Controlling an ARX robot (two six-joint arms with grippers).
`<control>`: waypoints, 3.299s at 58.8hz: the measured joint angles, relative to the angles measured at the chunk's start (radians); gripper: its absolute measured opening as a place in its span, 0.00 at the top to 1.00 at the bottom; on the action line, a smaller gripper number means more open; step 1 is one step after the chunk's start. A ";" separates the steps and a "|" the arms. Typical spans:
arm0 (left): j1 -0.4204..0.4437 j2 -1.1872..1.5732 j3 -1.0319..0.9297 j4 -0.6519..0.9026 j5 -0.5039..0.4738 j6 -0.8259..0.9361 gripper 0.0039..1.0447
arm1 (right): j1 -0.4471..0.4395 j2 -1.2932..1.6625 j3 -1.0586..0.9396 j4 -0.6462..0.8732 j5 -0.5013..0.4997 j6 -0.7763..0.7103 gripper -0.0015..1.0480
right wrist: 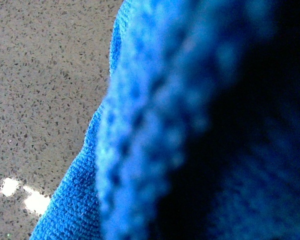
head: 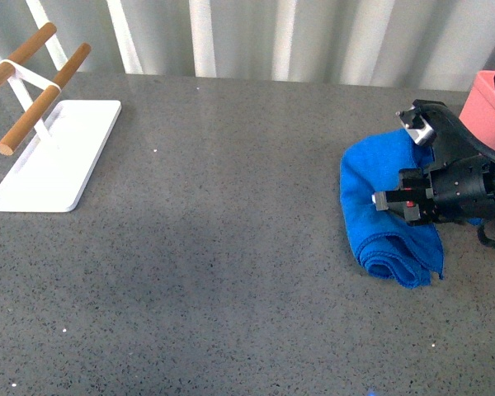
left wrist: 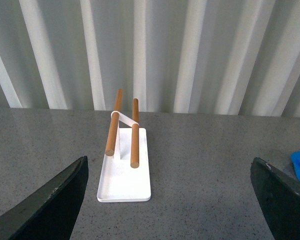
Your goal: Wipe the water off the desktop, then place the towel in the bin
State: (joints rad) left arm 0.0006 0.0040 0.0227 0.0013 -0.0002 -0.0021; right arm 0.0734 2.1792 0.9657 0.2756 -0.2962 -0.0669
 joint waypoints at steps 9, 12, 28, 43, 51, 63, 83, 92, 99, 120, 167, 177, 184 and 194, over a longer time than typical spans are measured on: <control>0.000 0.000 0.000 0.000 0.000 0.000 0.06 | -0.040 0.000 0.010 -0.011 0.029 -0.038 0.97; 0.000 0.000 0.000 0.000 0.000 0.000 0.06 | -0.053 0.000 0.021 -0.015 0.053 -0.054 0.97; 0.000 0.000 0.000 0.000 0.000 0.000 0.06 | -0.080 0.054 0.144 -0.055 0.116 -0.099 0.97; 0.000 0.000 0.000 0.000 0.000 0.000 0.06 | -0.035 0.166 0.331 -0.089 0.099 -0.114 0.97; 0.000 0.000 0.000 0.000 0.000 0.000 0.06 | 0.001 0.219 0.429 -0.124 0.089 -0.118 0.97; 0.000 0.000 0.000 0.000 0.000 0.000 0.06 | 0.077 0.290 0.566 -0.177 0.061 -0.132 0.97; 0.000 0.000 0.000 0.000 0.000 0.000 0.06 | 0.233 0.283 0.548 -0.199 -0.052 -0.185 0.97; 0.000 0.000 0.000 0.000 0.000 0.000 0.06 | 0.256 0.166 0.352 -0.204 -0.122 -0.309 0.97; 0.000 0.000 0.000 0.000 0.000 0.000 0.06 | 0.240 0.075 0.205 -0.211 -0.147 -0.397 0.97; 0.000 0.000 0.000 0.000 0.000 0.000 0.06 | 0.028 -0.162 -0.037 -0.274 -0.143 -0.597 0.97; 0.000 0.000 0.000 0.000 0.000 0.000 0.06 | -0.277 -0.452 0.455 -0.499 -0.143 -0.580 0.97; 0.000 0.000 0.000 0.000 0.000 0.000 0.06 | -0.409 -0.475 0.508 -0.523 -0.157 -0.574 0.97; 0.000 0.000 0.000 0.000 0.000 0.000 0.06 | -0.485 -0.495 0.484 -0.522 -0.191 -0.576 0.97; 0.000 0.000 0.000 0.000 0.000 0.000 0.06 | -0.557 -0.497 0.388 -0.502 -0.208 -0.583 0.97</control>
State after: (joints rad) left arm 0.0006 0.0040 0.0227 0.0013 -0.0002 -0.0021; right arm -0.4839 1.6825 1.3540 -0.2268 -0.5041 -0.6502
